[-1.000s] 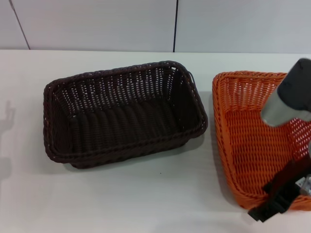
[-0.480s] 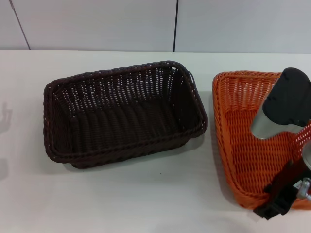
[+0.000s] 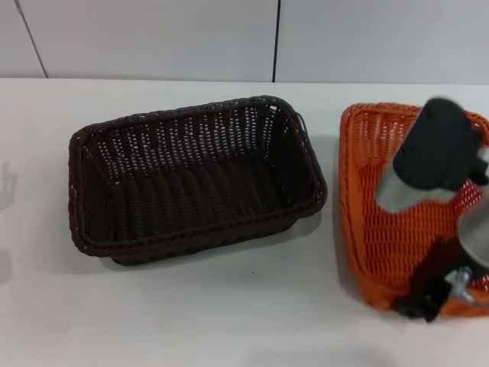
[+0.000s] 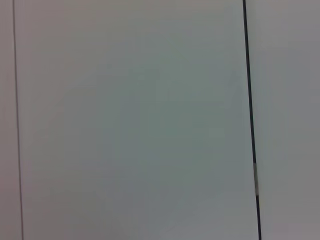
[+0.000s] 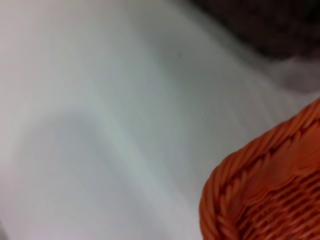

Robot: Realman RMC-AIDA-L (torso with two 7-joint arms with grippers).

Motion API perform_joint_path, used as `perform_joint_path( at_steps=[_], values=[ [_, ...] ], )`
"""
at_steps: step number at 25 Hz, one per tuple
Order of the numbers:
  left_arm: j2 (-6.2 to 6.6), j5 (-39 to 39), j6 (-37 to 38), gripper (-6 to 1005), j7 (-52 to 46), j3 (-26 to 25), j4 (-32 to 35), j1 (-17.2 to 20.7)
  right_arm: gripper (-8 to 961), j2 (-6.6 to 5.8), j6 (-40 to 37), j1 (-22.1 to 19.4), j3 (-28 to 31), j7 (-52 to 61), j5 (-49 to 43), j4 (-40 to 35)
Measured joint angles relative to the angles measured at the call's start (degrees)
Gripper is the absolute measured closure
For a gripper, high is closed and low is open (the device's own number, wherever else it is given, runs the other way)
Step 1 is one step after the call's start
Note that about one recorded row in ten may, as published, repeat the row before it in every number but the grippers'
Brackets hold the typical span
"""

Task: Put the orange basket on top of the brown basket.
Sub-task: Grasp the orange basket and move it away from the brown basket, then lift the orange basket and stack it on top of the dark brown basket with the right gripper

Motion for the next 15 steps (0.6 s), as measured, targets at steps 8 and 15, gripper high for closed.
perform_joint_path(
  at_steps=[8,15],
  values=[
    [0.02,0.0,0.0,221,-0.4,-0.7,2.4,-1.3,771,0.13,-2.0,1.2,2.5,0.2,0.0,3.3],
    [-0.05,0.0,0.0,221,-0.5,-0.8,2.4,-1.4,823,0.11,-2.0,4.1,4.4,0.9,0.2,5.1]
  ],
)
